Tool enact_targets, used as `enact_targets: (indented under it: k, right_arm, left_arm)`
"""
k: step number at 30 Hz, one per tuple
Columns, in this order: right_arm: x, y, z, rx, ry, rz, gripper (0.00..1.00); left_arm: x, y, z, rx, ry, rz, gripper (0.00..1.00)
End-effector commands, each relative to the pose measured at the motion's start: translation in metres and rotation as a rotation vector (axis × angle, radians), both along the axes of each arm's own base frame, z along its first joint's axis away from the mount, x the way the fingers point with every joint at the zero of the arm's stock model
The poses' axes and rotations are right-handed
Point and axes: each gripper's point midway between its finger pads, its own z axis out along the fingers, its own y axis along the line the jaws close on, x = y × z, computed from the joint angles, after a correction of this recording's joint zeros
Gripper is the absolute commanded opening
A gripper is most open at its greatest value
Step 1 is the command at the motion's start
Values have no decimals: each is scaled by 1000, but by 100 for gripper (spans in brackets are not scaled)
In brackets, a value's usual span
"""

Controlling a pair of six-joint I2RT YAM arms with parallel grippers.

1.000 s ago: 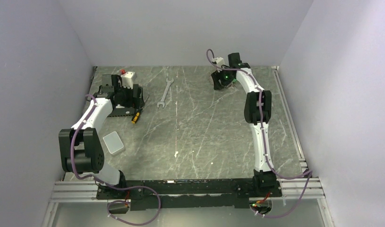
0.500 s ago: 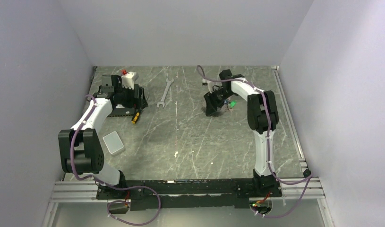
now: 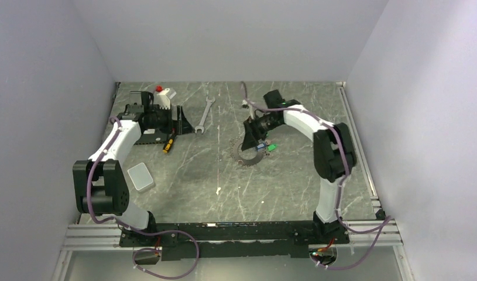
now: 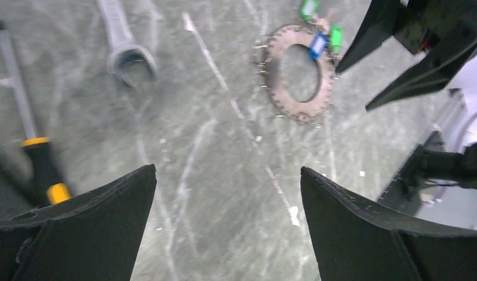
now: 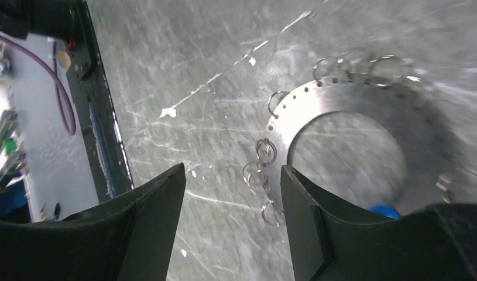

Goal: Remove the keys from the keyring

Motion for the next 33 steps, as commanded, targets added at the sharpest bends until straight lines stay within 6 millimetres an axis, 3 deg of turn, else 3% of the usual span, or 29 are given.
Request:
enact_targets:
  k: [1, 7, 10, 14, 18, 27, 33]
  right_arm:
    - [36, -36, 54, 35, -177, -192, 65]
    - [58, -115, 16, -158, -125, -472, 65]
    - [60, -133, 3, -197, -110, -535, 63]
    - [51, -133, -8, -208, -90, -536, 59]
    - [47, -128, -13, -212, -63, -570, 57]
    - [45, -99, -42, -366, -11, -639, 54]
    - [46, -98, -57, -419, -6, -650, 45]
  left_arm:
    - [-22, -46, 14, -159, 74, -105, 96]
    - [-36, -89, -7, -245, 178, -151, 91]
    - [-40, -106, -26, -236, 236, -173, 88]
    - [-47, -127, -47, -231, 310, -215, 84]
    - [-49, -135, -58, -213, 310, -222, 84]
    - [-42, -132, -52, -176, 246, -205, 85]
    - [-40, -131, -52, -164, 238, -196, 85]
